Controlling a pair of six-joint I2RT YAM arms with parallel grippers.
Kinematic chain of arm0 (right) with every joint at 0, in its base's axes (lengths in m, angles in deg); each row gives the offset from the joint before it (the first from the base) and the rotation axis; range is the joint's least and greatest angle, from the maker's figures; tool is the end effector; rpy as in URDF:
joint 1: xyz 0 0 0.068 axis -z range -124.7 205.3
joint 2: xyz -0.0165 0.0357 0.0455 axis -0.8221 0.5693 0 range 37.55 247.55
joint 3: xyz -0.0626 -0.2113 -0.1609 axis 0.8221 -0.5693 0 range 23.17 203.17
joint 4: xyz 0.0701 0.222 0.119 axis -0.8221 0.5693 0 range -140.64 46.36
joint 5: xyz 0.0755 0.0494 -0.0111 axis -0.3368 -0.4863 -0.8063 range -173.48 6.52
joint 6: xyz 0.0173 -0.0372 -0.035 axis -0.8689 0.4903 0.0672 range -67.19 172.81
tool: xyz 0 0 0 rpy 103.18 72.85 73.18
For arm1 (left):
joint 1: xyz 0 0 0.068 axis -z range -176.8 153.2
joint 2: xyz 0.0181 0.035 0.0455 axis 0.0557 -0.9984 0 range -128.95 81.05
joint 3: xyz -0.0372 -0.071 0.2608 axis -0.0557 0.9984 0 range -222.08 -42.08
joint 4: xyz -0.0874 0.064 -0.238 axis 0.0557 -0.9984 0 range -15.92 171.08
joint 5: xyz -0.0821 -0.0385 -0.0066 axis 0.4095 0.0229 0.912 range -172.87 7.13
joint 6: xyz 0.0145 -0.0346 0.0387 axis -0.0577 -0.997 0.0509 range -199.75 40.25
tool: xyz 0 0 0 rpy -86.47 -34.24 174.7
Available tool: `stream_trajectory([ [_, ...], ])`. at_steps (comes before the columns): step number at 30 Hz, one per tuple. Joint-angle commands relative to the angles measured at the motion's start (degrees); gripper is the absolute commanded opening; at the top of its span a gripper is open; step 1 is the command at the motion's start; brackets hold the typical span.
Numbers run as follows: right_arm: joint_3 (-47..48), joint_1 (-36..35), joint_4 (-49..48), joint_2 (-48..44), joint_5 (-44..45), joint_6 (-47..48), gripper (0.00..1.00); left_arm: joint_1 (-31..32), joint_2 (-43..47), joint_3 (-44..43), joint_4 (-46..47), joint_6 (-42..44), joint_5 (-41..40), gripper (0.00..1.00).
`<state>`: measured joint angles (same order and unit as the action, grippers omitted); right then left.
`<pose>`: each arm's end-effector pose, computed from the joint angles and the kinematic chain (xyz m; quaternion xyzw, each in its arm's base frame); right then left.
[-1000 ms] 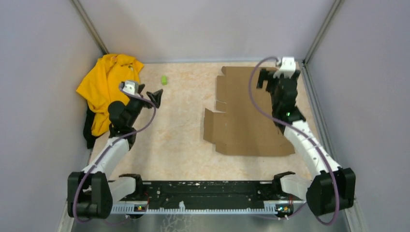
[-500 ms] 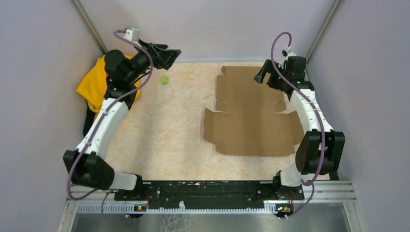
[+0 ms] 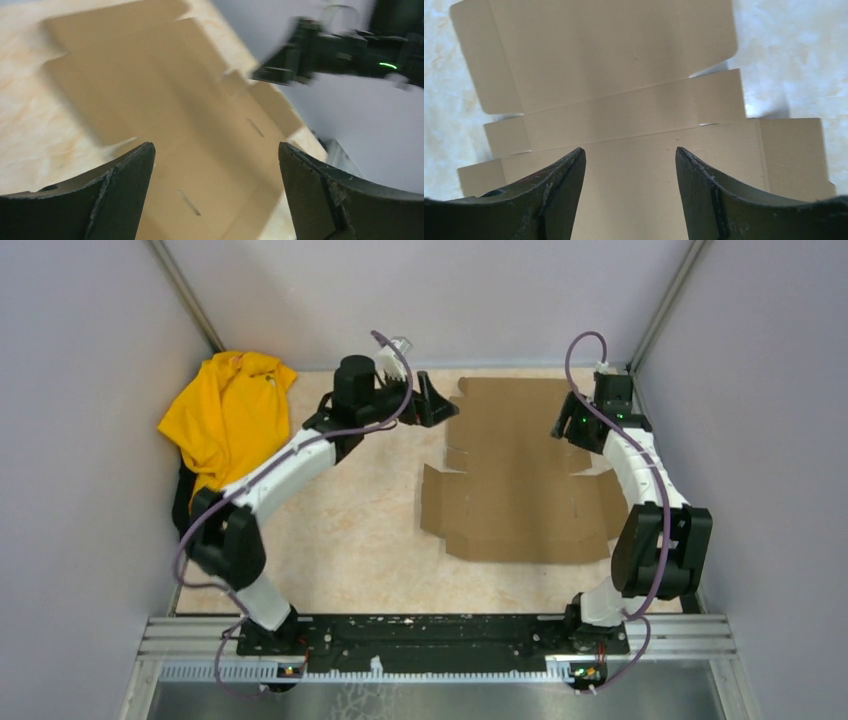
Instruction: Fold the paper box
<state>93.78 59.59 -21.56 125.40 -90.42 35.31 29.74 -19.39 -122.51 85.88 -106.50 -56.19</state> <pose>0.3367 -0.0211 0.2830 0.1530 0.9141 0.0986 0.3624 0.3693 -0.2023 0.3180 0.1388 0.7733 -0.4288 0.4459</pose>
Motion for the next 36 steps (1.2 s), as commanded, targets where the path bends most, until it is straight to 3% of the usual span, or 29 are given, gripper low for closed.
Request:
stream_trajectory([
  [1, 3.0, 0.5, 0.6, -1.1, 10.3, 0.9, 0.65, -1.5, 9.2, 2.4, -0.1, 0.1, -4.4, 0.99],
  [3, 2.3, 1.1, 0.5, -1.3, 14.7, -0.3, 0.55, -4.5, 7.0, 4.2, 5.9, -4.0, 5.4, 0.99],
  [6, -2.4, 3.0, -3.6, -3.8, 16.3, -3.5, 0.36, -0.7, 5.3, 3.0, -2.4, 3.1, -4.4, 0.99],
  [13, -8.7, 6.9, -7.7, -5.3, 17.8, -5.4, 0.21, 0.6, 2.4, 9.0, -1.0, 3.0, -10.4, 0.99],
  [15, -9.4, 7.2, -8.2, -4.3, 17.2, -5.1, 0.22, 0.1, 0.4, 7.9, -3.9, 2.3, -10.6, 0.98],
  [20, -10.9, 7.3, -12.2, -1.7, 7.6, -2.5, 0.65, -0.6, 1.5, 10.7, -4.5, 2.9, -7.3, 0.96],
  [23, -10.2, 7.3, -13.3, 0.7, 3.9, -1.4, 0.74, -1.1, 3.1, 14.2, -0.9, 2.7, -2.0, 0.99],
  [29, -5.7, 7.5, -12.0, 7.1, 2.8, 0.5, 0.75, -1.2, 5.3, 16.4, -2.7, 1.5, 2.3, 0.99],
  [33, -3.3, 7.5, -10.6, 10.9, 3.9, 1.9, 0.57, -1.2, 8.5, 18.4, -4.5, 2.5, 1.2, 0.99],
  [36, -4.2, 7.5, -12.0, 11.2, 3.2, 2.0, 0.54, -1.2, 9.7, 19.4, -7.1, 3.6, 1.0, 0.99],
])
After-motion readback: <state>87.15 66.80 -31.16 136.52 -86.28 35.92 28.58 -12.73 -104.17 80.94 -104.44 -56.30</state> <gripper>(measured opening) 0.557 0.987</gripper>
